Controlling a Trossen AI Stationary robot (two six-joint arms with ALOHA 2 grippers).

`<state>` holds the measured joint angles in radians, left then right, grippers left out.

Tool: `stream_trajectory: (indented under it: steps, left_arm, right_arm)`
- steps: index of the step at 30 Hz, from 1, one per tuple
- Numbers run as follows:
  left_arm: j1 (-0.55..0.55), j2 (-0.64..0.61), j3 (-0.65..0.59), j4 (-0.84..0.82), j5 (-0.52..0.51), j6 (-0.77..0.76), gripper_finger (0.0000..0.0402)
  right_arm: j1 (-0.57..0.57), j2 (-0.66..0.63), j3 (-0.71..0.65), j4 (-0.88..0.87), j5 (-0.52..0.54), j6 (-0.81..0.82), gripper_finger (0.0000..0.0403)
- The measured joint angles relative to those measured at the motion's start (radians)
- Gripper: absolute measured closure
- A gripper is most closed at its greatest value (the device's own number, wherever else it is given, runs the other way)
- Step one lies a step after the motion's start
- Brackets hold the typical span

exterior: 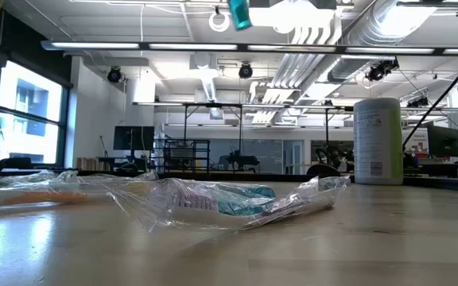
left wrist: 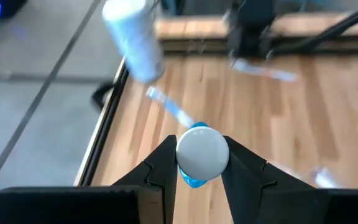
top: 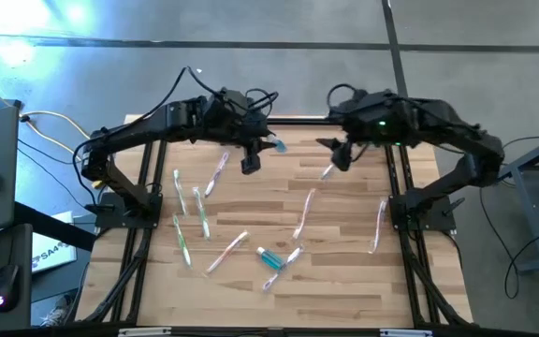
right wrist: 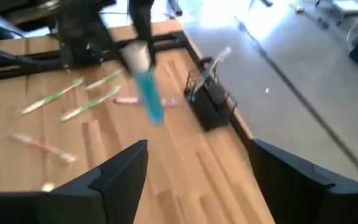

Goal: Pick & Place toothbrushing station
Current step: Put the top blue mouthwash into the black wire organizer

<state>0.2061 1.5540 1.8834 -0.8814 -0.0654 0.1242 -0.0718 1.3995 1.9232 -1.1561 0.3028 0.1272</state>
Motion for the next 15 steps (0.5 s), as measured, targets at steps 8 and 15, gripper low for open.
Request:
stream_trajectory:
  steps: [8,15]
  left_arm:
    - [0.185,-0.002,0.0,-0.158,-0.045,-0.161,0.031]
    - [0.314,0.04,-0.003,-0.258,-0.057,-0.47,0.031]
  right_arm:
    - [0.053,-0.069,-0.054,-0.092,-0.044,0.116,0.0132]
    - [0.104,-0.117,-0.172,-0.09,-0.041,0.192,0.0132]
